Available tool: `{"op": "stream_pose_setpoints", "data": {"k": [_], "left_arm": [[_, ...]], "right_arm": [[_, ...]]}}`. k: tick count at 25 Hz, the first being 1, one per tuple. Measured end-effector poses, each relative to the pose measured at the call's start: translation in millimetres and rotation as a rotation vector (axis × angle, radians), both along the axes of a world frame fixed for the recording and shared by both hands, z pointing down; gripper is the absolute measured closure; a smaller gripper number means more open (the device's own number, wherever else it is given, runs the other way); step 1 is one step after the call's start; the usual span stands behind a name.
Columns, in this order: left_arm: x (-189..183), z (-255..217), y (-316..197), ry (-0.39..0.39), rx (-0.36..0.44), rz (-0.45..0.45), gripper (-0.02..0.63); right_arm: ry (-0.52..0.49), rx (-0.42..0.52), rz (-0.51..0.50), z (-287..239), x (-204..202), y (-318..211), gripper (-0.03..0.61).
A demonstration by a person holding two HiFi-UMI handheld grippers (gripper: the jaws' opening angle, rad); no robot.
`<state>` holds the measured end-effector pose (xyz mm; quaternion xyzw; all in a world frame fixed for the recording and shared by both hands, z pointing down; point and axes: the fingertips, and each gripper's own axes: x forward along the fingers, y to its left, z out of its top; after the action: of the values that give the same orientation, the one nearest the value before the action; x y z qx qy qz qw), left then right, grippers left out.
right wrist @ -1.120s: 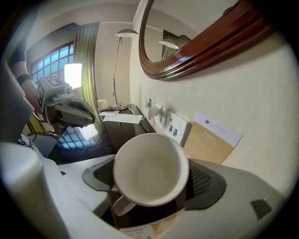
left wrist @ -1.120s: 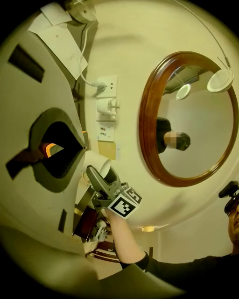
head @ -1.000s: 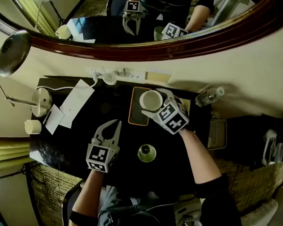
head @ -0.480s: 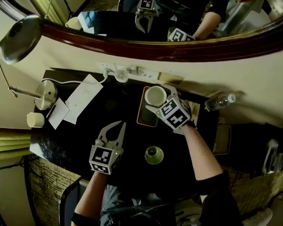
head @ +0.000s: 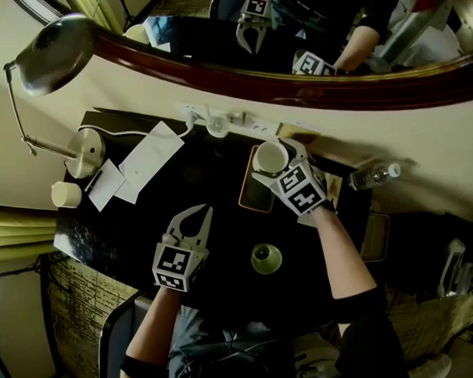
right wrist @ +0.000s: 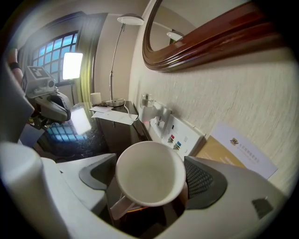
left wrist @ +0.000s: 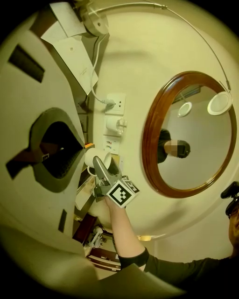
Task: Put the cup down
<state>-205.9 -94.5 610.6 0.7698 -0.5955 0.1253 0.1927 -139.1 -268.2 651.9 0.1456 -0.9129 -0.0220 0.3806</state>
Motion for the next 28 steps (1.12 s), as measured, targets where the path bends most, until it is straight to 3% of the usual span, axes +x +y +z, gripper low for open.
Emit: {"op": "stream_pose_setpoints", "data": {"k": [8, 10, 14, 16, 20, 24, 28], "left_arm": [[-2, -23, 16, -0.01, -0.012, 0.018, 0.609], [0, -39, 21, -0.002, -0.007, 0.027, 0.609], [4, -76, 33, -0.01, 0.007, 0.07, 0.608], [6, -94, 39, -0.02, 0.014, 0.092, 0.608], [10, -122, 49, -0.03, 0.035, 0.138, 0.608], [7, -142, 59, -0.036, 0.056, 0.151, 0.608], [13, -153, 69, -0.013, 0.058, 0.191, 0.608]], "right_arm": [[-0.045, 0.01, 0.035, -45, 6, 11, 0.092], [-0.064, 0.005, 0.05, -63, 11, 22, 0.137], [-0.103, -0.015, 0.089, -101, 27, 54, 0.153], [-0.128, -0.013, 0.122, -120, 39, 69, 0.282], [-0.178, -0.032, 0.226, -151, 74, 95, 0.464], [-0.209, -0.058, 0.291, -171, 105, 125, 0.567], [-0.23, -0.052, 0.353, -181, 137, 160, 0.57]]}}
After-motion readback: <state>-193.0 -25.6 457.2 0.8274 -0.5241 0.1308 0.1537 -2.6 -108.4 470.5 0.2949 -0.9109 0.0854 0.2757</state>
